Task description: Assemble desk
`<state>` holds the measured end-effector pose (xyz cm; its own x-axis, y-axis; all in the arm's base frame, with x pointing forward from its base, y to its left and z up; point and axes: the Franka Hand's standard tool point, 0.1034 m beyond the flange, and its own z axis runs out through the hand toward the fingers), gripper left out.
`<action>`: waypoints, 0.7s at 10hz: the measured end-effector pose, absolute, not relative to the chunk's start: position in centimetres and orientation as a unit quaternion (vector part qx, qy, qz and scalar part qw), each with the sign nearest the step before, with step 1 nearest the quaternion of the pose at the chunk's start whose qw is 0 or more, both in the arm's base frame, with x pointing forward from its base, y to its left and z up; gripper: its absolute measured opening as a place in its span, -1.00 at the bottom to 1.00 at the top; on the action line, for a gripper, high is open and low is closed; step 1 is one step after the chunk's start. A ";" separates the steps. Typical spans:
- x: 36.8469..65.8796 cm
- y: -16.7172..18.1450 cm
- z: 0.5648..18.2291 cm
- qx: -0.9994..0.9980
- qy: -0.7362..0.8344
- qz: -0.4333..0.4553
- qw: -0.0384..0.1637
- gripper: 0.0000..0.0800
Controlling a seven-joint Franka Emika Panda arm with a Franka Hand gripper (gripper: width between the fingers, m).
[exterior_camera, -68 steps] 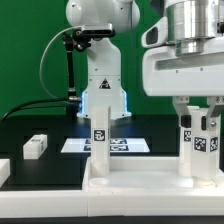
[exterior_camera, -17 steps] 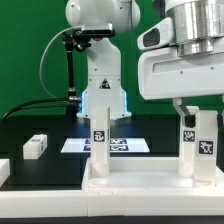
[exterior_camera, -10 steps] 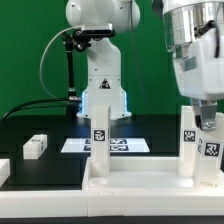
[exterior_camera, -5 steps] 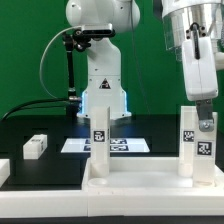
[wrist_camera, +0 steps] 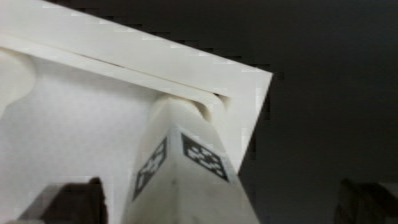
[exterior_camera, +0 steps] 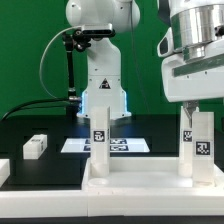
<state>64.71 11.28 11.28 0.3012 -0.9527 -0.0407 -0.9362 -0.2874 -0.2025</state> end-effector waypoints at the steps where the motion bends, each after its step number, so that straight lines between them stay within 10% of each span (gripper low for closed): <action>1: 64.7 11.2 11.3 -0.827 0.553 -0.049 0.091 0.62; 6: 64.5 10.3 11.3 -0.940 0.334 -0.040 0.053 0.62; 7: 64.5 10.2 11.3 -0.941 0.333 -0.040 0.052 0.33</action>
Offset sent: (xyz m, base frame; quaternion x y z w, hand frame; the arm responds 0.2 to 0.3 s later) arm 0.0069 -0.0024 -0.0050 -0.0321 -0.0884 -0.5092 0.8555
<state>64.50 10.18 11.28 0.7747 -0.6309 0.0414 -0.6225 -0.7726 -0.1250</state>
